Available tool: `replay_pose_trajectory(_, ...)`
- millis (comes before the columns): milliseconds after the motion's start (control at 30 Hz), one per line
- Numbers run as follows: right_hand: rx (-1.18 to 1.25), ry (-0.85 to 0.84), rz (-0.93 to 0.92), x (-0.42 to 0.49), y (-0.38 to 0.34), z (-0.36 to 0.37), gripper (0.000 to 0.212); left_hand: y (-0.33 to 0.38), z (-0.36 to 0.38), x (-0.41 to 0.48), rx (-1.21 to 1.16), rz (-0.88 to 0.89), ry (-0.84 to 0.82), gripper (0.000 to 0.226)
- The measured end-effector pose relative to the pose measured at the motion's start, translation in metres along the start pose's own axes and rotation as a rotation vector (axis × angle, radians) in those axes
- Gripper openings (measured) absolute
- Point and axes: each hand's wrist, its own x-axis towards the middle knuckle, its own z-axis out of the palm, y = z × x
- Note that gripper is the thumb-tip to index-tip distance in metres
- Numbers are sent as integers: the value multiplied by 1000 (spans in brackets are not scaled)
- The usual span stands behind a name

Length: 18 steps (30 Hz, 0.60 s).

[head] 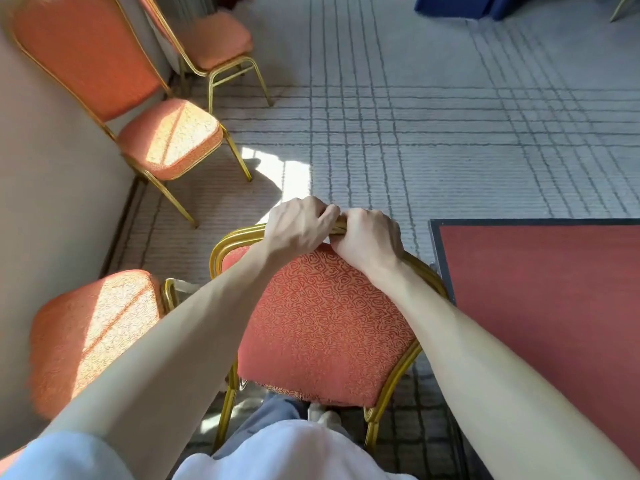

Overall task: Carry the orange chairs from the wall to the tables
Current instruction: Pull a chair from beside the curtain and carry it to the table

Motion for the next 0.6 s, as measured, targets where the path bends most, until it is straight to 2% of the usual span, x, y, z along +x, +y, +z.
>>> replay_pose_trajectory(200,41,-117,30,73,28,10,24,0,20,80,1,-56,10,51)
replay_pose_trajectory(367,-20,-269,66,139,45,-3,23,1,22,151,-17,63,-60,48)
replay_pose_trajectory(467,-21,-233,101,180,44,-23,31,4,-2,194,16,162,-14,50)
replay_pose_trajectory(600,-89,-168,47,229,46,-60,36,22,-33,246,67,284,95,49)
